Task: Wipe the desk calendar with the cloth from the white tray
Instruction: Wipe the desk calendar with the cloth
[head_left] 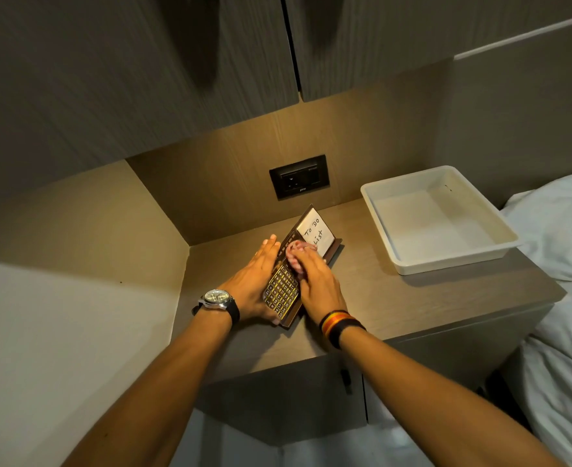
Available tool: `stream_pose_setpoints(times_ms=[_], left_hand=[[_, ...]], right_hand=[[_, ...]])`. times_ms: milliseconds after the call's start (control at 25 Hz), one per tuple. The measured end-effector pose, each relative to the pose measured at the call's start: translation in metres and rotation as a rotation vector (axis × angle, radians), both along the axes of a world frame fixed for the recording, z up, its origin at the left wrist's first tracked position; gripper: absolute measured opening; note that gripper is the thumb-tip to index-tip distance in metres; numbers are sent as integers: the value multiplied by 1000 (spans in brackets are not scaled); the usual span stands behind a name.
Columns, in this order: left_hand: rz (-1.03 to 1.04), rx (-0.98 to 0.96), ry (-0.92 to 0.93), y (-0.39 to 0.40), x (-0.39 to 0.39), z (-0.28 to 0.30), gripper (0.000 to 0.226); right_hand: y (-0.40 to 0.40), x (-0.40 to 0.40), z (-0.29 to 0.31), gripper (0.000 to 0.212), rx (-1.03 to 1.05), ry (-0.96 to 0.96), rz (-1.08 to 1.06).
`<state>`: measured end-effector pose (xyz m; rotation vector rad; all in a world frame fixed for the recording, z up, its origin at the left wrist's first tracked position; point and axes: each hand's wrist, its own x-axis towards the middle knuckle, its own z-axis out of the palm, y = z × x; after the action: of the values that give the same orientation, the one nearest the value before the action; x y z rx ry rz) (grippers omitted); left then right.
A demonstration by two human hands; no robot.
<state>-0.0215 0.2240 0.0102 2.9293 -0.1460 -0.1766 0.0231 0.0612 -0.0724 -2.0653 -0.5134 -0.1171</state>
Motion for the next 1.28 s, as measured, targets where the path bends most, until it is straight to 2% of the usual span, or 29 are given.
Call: stream_pose_setpoints(times_ms=[120, 240, 320, 480, 640, 760, 960, 1120, 1280], left_hand=[[16, -7, 3, -1, 1, 0, 158], [10, -3, 1, 1, 0, 0, 159], [9, 3, -6, 0, 0, 0, 159], [7, 4, -11, -1, 2, -2, 159], [12, -10, -15, 1, 1, -3, 159], [10, -1, -11, -1, 1, -1, 157], [27, -53, -16, 5, -3, -2, 158], [23, -26, -26, 0, 0, -4, 155], [14, -23, -17, 1, 1, -6, 155]], right_hand=[[14, -13, 4, 63, -73, 75, -102], [17, -58, -10, 67, -92, 49, 0], [15, -38, -2, 62, 0, 24, -20], [19, 20, 32, 55, 73, 124, -194], [33, 18, 35, 54, -33, 40, -117], [36, 37, 46, 52, -1, 170, -226], [36, -14, 16, 61, -92, 82, -61], [17, 17, 18, 59, -129, 151, -172], [20, -32, 4, 65, -129, 140, -80]])
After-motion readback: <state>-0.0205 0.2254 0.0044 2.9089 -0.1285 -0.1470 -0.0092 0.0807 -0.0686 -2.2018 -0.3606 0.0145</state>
